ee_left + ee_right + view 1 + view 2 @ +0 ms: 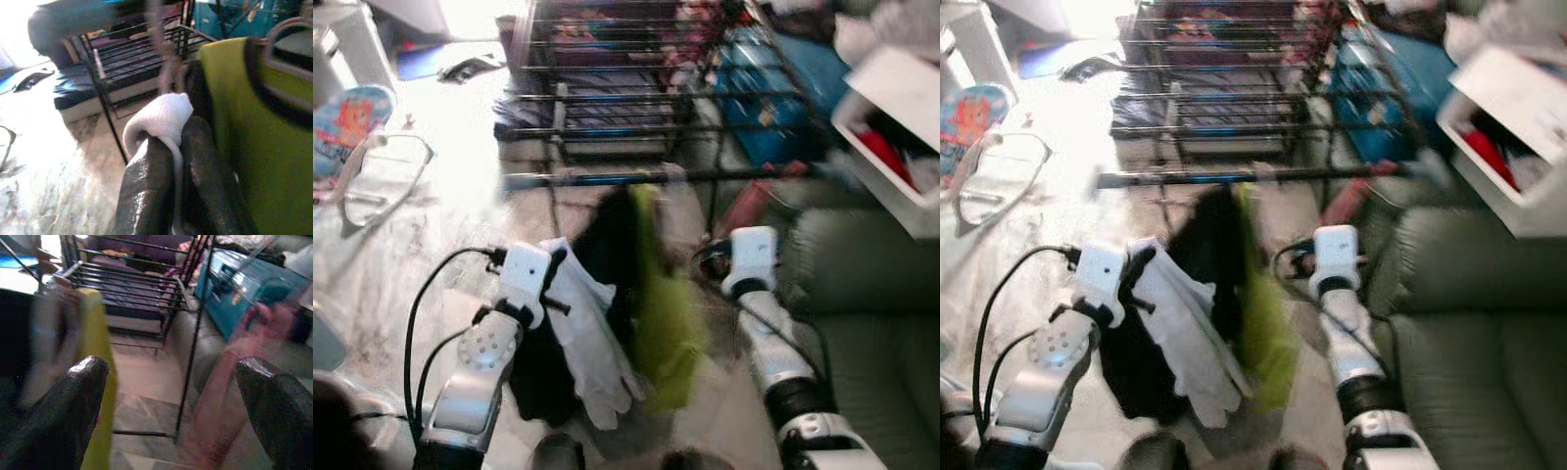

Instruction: Hang hanger

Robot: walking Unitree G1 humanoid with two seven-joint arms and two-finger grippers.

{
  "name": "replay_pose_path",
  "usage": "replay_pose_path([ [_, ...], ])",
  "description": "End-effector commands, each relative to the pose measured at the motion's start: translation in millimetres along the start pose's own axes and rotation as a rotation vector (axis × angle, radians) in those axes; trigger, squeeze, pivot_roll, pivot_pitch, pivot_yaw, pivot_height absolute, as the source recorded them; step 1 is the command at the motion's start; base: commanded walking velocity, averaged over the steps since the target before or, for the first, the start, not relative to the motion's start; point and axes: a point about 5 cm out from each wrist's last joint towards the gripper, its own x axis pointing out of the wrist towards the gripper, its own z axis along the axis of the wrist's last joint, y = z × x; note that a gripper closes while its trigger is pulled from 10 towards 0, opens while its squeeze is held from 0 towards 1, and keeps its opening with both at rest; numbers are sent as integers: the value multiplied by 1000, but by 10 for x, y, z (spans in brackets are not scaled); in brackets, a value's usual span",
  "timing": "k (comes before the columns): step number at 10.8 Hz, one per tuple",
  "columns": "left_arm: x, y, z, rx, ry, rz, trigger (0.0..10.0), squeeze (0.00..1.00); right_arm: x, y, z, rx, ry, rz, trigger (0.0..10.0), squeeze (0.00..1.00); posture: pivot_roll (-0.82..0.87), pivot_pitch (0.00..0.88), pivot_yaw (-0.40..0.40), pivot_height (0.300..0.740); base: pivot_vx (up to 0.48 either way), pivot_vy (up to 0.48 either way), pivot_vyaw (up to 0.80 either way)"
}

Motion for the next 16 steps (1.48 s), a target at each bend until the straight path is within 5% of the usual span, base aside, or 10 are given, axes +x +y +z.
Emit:
replay_pose_path([
  [1, 41, -14, 135, 18, -65, -4, 10000, 0, 21, -61, -16, -35, 18, -30, 10000, 0, -1, 5, -2, 740, 0, 0, 0],
  [5, 39, -81, 134, 19, -67, -41, 10000, 0, 60, -102, -4, -52, 28, -72, 10000, 0, 3, 3, -3, 740, 0, 0, 0],
  [8, 40, -85, 133, 23, -64, -47, 10000, 0, 39, -57, 80, -186, -64, -19, 10000, 0, 2, 8, -1, 740, 0, 0, 0],
  [11, 19, -92, 107, 22, -52, -47, 10000, 0, 0, -285, 154, -262, -125, -30, 10000, 0, 1, 16, -6, 740, 0, 0, 0],
  [14, 5, -116, 89, 17, -43, -57, 10000, 0, -51, -604, 65, -317, -65, 8, 10000, 0, -12, 29, -3, 740, 0, 0, 0],
  [16, 0, -116, 83, 19, -37, -65, 10000, 0, -56, -634, 121, -326, -101, 57, 10000, 0, -13, 33, 2, 740, 0, 0, 0],
])
